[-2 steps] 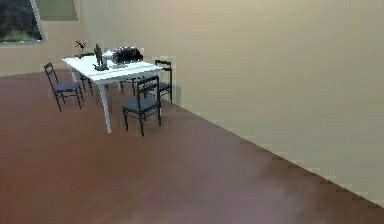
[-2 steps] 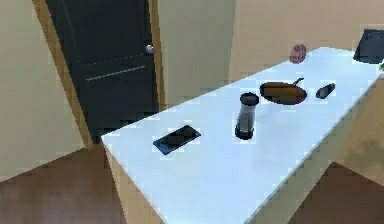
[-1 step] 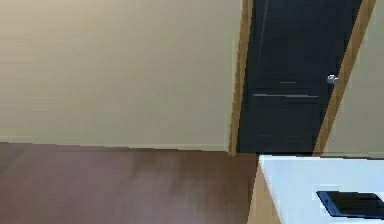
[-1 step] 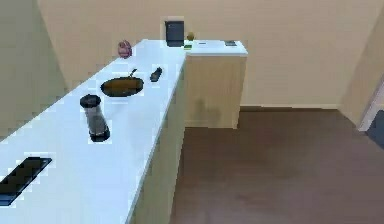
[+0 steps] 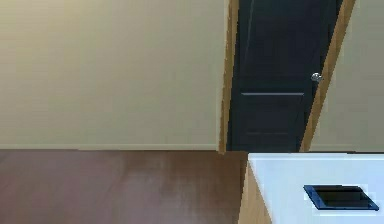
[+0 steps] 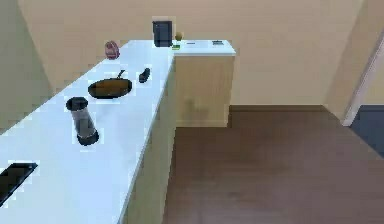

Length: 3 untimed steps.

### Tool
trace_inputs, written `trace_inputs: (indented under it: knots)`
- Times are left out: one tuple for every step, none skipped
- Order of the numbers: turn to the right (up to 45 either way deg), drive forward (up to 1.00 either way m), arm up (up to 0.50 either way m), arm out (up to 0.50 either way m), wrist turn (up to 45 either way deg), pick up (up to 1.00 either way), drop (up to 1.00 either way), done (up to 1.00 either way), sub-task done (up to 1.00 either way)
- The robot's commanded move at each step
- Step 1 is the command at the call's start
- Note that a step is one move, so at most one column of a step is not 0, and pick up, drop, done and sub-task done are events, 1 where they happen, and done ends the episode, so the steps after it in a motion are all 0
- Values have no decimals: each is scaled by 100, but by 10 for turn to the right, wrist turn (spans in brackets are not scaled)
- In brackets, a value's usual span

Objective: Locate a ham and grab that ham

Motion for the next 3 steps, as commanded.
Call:
trace_inputs:
  knots:
    - [0,85,0,0,0,0,0,0,0]
    - [420,0,0,0,0,0,0,0,0]
    - [0,20,0,0,0,0,0,0,0]
